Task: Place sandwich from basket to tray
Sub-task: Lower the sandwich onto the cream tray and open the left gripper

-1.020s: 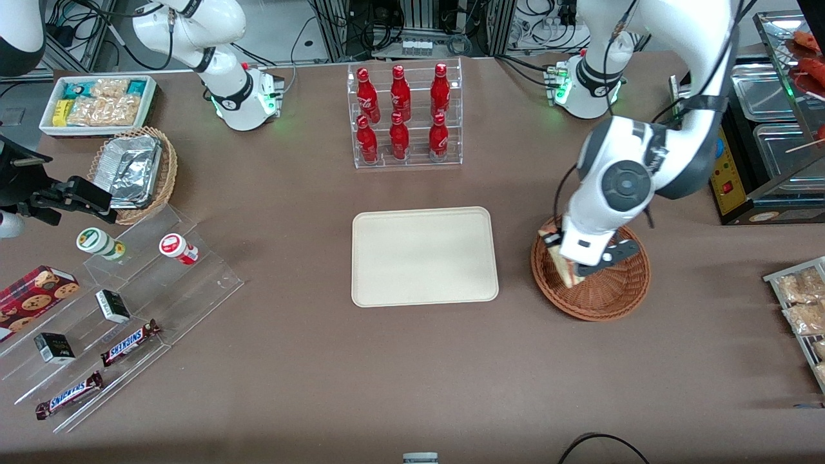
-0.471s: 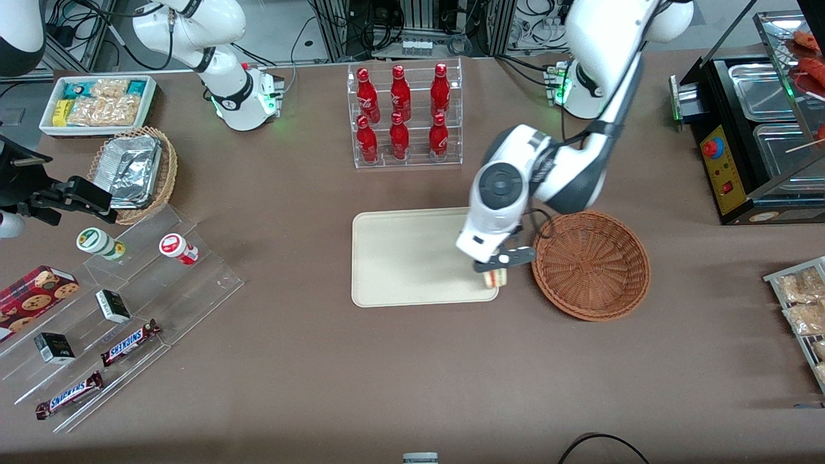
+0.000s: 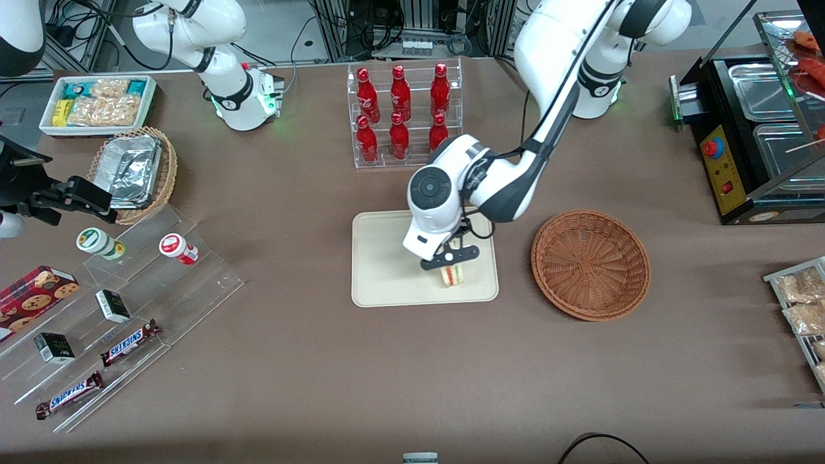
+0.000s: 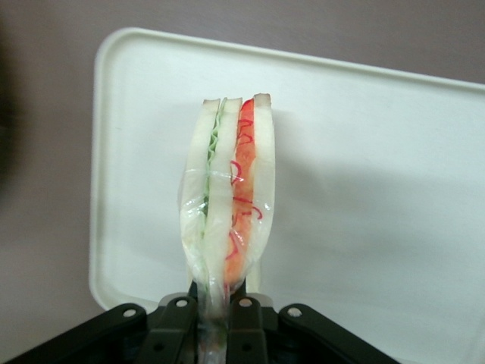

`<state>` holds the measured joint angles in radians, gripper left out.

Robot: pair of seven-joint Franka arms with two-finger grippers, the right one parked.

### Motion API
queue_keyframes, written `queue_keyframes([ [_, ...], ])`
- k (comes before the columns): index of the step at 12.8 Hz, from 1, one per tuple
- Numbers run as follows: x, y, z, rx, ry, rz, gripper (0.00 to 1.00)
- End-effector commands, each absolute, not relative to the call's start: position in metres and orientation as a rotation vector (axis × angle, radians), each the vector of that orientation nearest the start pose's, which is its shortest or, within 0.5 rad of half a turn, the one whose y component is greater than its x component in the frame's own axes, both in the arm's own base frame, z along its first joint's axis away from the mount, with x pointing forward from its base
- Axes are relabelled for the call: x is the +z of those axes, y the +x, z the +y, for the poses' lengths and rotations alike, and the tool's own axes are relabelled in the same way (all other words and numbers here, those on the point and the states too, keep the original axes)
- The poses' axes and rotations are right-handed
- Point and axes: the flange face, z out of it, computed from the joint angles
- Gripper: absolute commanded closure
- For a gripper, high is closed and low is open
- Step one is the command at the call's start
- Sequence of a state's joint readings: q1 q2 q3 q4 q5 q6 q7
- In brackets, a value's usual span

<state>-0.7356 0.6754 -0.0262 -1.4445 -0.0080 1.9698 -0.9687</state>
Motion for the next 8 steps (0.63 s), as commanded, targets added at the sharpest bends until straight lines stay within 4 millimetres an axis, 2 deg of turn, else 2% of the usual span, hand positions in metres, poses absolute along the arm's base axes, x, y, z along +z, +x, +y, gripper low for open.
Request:
queue_keyframes([
  [1, 0.273, 0.510, -0.510, 0.196, -3.056, -0.360, 0.95],
  [2, 0.271, 0.505, -0.520, 0.201, -3.097, -0.352, 0.95],
  [5, 0.261, 0.494, -0.533, 0.220, -3.122, -0.334, 0.95],
  [8, 0.252, 0.495, -0.534, 0.205, -3.130, -0.329, 0.93],
])
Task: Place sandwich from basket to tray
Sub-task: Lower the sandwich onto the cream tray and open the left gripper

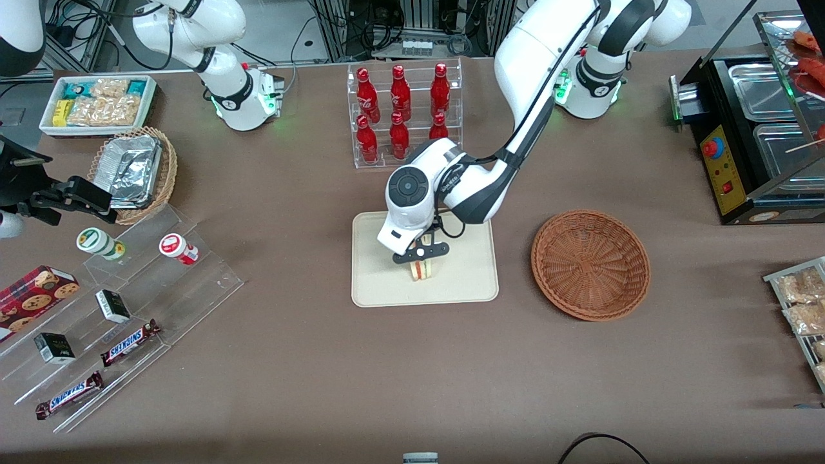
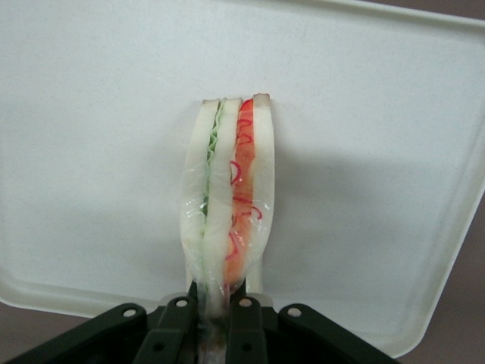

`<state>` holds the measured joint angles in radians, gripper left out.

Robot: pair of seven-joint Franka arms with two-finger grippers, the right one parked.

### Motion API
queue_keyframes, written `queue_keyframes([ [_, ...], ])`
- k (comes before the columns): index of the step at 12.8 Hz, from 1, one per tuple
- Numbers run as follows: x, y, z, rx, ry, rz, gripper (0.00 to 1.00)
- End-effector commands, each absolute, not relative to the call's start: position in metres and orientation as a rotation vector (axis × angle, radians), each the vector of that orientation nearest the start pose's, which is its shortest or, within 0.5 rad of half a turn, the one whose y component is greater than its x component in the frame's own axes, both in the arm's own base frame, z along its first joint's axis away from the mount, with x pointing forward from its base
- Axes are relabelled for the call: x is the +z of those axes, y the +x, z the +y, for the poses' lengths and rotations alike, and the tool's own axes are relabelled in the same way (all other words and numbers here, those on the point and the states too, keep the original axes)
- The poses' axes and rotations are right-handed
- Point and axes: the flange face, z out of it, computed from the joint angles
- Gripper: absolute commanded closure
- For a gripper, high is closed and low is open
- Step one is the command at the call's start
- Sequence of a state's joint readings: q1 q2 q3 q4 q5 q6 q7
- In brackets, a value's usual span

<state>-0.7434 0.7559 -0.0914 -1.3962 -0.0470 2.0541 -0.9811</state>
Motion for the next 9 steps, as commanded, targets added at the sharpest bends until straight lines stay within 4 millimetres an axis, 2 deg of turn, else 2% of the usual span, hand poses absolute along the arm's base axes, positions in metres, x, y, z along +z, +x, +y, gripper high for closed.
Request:
queue_keyframes([
  [1, 0.253, 0.496, -0.534, 0.198, -3.132, -0.330, 0.81],
  [2, 0.254, 0.497, -0.533, 0.196, -3.135, -0.321, 0.35],
  [3, 0.259, 0.498, -0.533, 0.189, -3.139, -0.324, 0.01],
  [5, 0.276, 0.500, -0.529, 0.166, -3.144, -0.239, 0.00],
  [6, 0.293, 0.499, -0.525, 0.184, -3.133, -0.164, 0.00],
  [7, 0.303, 0.498, -0.521, 0.204, -3.114, -0.150, 0.00],
  [9, 0.338, 0.498, -0.511, 0.204, -3.104, -0.155, 0.00],
])
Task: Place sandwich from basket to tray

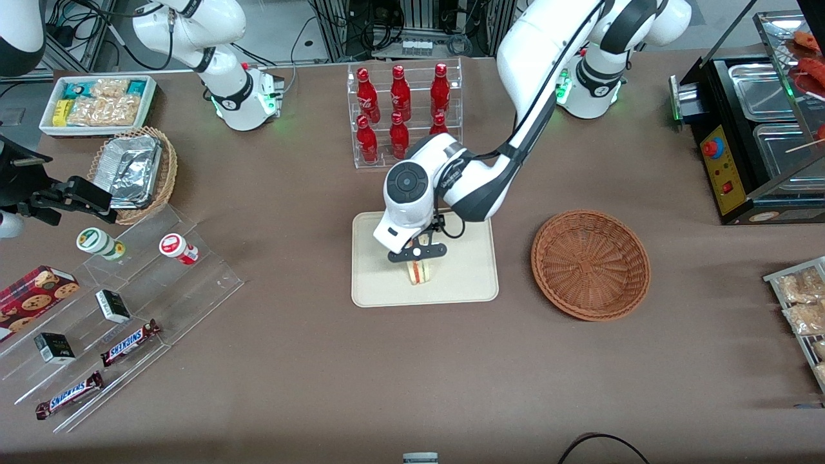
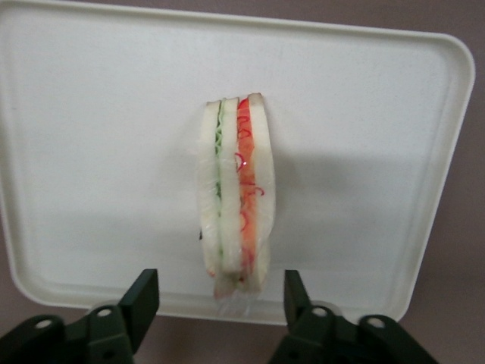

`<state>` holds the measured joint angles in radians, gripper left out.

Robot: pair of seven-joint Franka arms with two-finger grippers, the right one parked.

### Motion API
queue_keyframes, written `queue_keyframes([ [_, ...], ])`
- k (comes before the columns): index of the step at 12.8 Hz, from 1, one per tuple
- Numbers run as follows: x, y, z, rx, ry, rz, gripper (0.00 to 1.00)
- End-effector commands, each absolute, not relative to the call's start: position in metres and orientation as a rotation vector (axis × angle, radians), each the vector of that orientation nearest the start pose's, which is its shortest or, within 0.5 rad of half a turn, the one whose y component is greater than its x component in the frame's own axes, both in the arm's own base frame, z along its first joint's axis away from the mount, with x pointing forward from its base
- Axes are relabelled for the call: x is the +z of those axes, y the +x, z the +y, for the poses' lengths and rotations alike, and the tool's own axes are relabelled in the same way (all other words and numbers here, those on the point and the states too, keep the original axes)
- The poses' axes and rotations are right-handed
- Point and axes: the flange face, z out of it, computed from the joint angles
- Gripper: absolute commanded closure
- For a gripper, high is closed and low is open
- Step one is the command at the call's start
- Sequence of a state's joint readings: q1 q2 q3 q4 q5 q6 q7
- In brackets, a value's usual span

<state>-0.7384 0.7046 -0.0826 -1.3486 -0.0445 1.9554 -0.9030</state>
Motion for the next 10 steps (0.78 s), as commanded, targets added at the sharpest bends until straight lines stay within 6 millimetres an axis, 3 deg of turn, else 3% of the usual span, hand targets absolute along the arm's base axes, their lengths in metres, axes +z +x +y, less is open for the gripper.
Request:
queue_keyframes([
  [1, 0.353, 0.501, -0.501, 0.215, -3.092, -0.169, 0.00],
  [3, 0.378, 0.510, -0.478, 0.198, -3.045, -0.180, 0.00],
  [4, 0.392, 0.527, -0.451, 0.201, -3.034, -0.231, 0.00],
  [6, 0.408, 0.529, -0.430, 0.238, -2.996, -0.248, 0.00],
  [8, 0.424, 0.555, -0.380, 0.248, -2.996, -0.259, 0.00],
  [10, 0.435, 0.563, -0.339, 0.259, -3.005, -0.215, 0.00],
])
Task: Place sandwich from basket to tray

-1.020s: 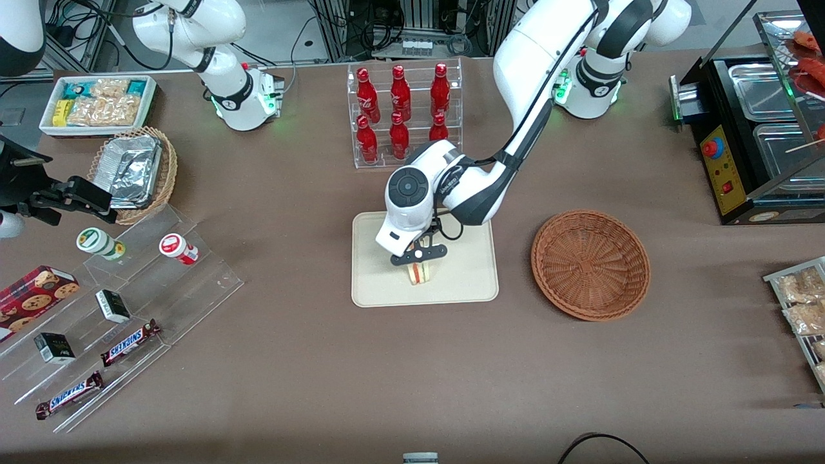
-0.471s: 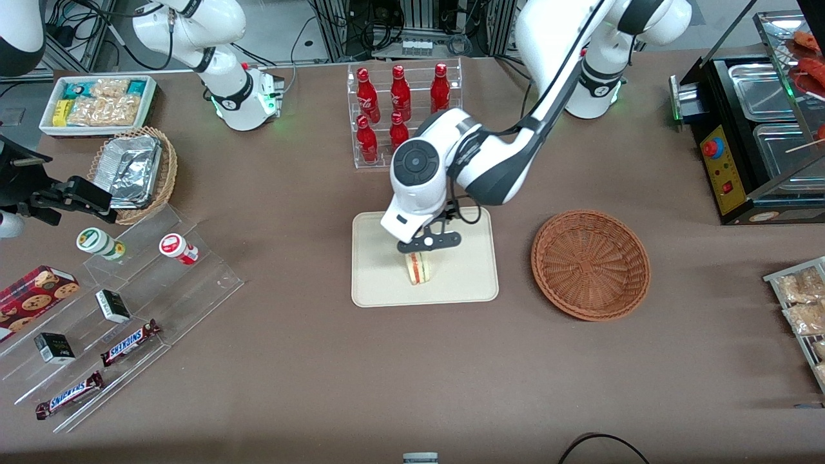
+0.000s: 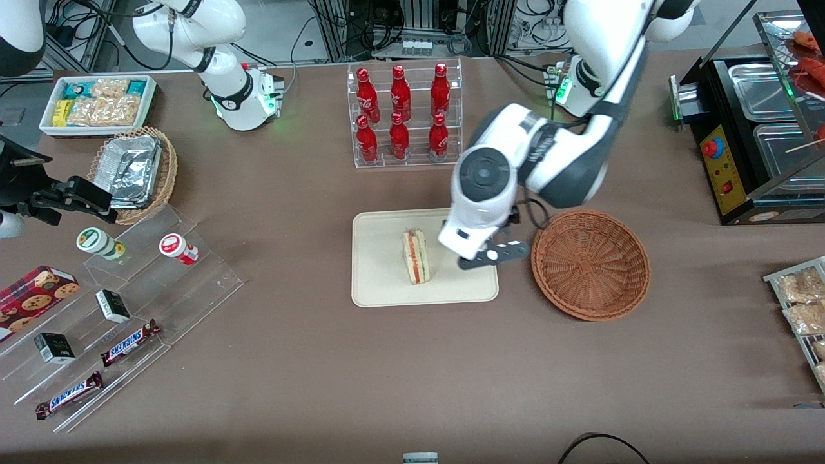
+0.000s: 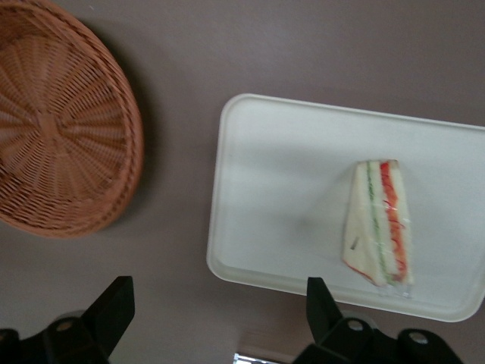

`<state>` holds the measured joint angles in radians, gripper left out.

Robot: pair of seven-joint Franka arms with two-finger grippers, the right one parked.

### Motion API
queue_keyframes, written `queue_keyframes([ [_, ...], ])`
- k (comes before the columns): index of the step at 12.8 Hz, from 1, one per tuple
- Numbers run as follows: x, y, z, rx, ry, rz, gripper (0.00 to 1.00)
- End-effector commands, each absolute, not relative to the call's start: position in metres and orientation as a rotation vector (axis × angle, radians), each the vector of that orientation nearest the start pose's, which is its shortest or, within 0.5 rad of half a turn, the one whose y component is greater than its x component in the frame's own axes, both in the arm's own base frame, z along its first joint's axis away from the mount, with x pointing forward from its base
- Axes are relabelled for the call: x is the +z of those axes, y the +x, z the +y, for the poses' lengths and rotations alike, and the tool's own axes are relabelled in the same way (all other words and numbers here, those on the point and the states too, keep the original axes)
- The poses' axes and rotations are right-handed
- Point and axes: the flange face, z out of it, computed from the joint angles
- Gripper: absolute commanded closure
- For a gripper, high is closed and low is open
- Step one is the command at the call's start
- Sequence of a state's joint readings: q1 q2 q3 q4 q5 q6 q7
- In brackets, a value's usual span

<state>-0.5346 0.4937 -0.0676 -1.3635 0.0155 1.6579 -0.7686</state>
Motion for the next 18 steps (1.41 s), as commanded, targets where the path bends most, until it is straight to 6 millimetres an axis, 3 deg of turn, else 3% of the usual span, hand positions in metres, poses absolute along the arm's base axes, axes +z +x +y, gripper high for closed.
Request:
queue_keyframes([
  [1, 0.442, 0.569, -0.314, 0.264, -3.010, -0.210, 0.00],
  [6, 0.474, 0.568, -0.222, 0.349, -3.014, -0.090, 0.00],
  [8, 0.484, 0.564, -0.203, 0.360, -3.013, -0.102, 0.00],
  [10, 0.502, 0.559, -0.172, 0.362, -3.033, -0.081, 0.00],
  [15, 0.560, 0.531, -0.111, 0.427, -3.051, 0.052, 0.00],
  [18, 0.591, 0.514, -0.080, 0.413, -3.060, 0.026, 0.00],
])
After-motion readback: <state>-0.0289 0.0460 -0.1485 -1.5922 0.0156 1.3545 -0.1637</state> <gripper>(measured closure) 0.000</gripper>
